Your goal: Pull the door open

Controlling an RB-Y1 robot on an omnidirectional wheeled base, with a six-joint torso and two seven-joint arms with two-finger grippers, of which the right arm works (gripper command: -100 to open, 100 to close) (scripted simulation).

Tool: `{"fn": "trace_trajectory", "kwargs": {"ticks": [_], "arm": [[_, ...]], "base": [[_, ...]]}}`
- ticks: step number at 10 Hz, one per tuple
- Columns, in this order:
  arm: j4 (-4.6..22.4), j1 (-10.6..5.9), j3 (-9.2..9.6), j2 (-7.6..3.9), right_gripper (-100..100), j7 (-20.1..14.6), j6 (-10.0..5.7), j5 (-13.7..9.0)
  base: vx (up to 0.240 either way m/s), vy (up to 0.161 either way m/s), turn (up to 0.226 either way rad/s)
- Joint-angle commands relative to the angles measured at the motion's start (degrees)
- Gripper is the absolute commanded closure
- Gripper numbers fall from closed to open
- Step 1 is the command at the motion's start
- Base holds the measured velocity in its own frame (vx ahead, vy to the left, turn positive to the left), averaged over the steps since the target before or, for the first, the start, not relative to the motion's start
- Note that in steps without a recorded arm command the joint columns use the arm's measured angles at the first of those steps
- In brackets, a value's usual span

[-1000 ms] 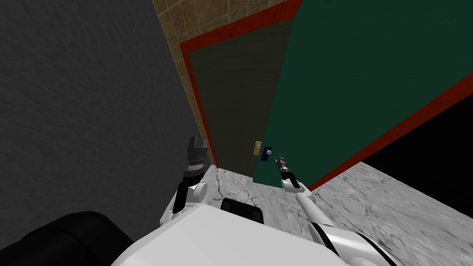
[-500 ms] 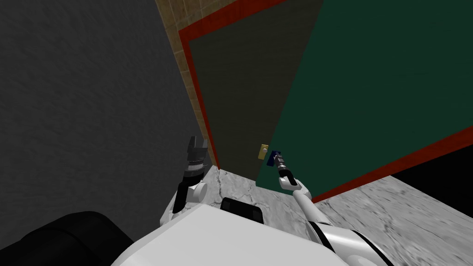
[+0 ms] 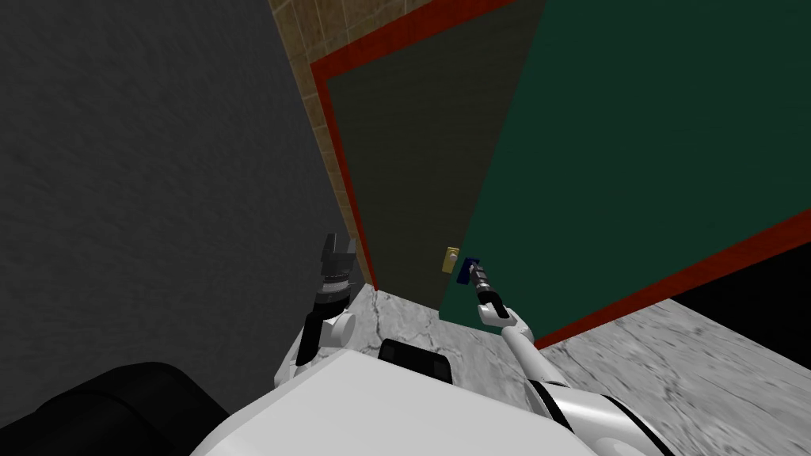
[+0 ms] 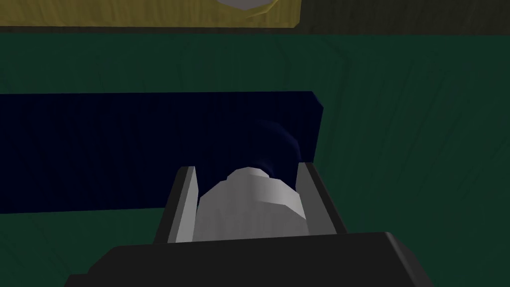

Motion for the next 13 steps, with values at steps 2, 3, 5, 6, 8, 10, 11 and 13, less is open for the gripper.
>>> {"fn": "trace_trajectory", "kwargs": {"ticks": [2,3,5,6,8,10,11,13], "arm": [[0.46,1.15,-0.40,-1.12,100,-0.27,0.13,-0.14],[0.46,1.15,-0.40,-1.12,100,-0.27,0.13,-0.14],[0.46,1.15,-0.40,-1.12,100,-0.27,0.13,-0.14],[0.55,1.73,-0.19,-1.70,100,-0.69,0.18,-0.08],[0.00,1.53,0.79,-1.35,-100,-1.12,-0.12,0.20],[-0.56,1.33,1.87,-1.26,-100,-1.85,-0.13,0.49],[-0.87,1.21,2.50,-1.21,-100,-2.27,-0.13,0.65],[-1.51,0.97,3.75,-1.10,-100,-3.12,-0.14,0.98]], "base": [[-0.148,-0.077,-0.049],[-0.130,-0.051,-0.013],[-0.049,-0.022,-0.033],[-0.115,-0.083,-0.089],[-0.187,-0.119,-0.027],[-0.173,-0.016,0.061],[-0.193,0.010,0.053],[-0.215,-0.014,0.059]]}}
